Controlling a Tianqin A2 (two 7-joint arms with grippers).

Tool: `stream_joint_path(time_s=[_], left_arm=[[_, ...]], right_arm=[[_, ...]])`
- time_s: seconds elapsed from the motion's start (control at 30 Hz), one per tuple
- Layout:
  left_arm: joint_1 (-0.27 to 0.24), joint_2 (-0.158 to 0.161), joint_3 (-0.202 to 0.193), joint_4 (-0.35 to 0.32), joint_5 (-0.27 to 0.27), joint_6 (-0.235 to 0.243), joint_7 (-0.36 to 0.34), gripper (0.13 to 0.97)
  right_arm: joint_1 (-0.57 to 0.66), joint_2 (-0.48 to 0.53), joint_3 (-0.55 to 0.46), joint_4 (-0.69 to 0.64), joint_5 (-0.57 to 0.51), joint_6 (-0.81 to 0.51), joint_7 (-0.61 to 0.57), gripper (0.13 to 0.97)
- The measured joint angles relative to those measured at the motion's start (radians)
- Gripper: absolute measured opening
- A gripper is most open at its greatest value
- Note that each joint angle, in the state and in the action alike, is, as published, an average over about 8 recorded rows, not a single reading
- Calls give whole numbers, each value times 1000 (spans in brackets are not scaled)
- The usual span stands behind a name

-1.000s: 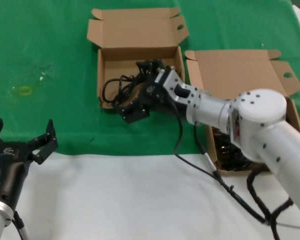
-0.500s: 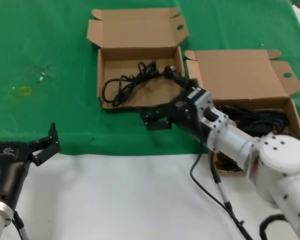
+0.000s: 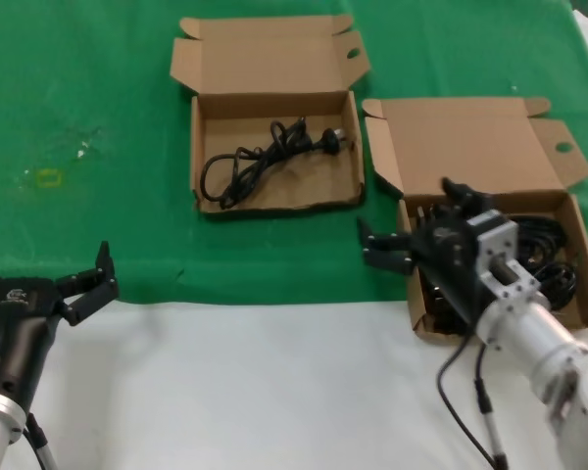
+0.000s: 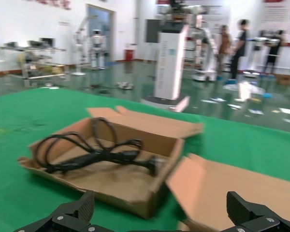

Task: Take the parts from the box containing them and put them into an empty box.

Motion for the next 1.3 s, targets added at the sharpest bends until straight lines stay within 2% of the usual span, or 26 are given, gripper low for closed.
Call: stream_joint_path(time_s=[0.3,0.47,1.3], left_arm=[[0,0,0,0,0,0,0,966],[0,0,0,0,0,0,0,966],[0,0,0,0,0,0,0,966]], right_arm=[[-186,36,103,184,-18,114,84,966],[-247,47,137,246,-24,152,112,966],[-256,49,143,256,-25,158,117,966]])
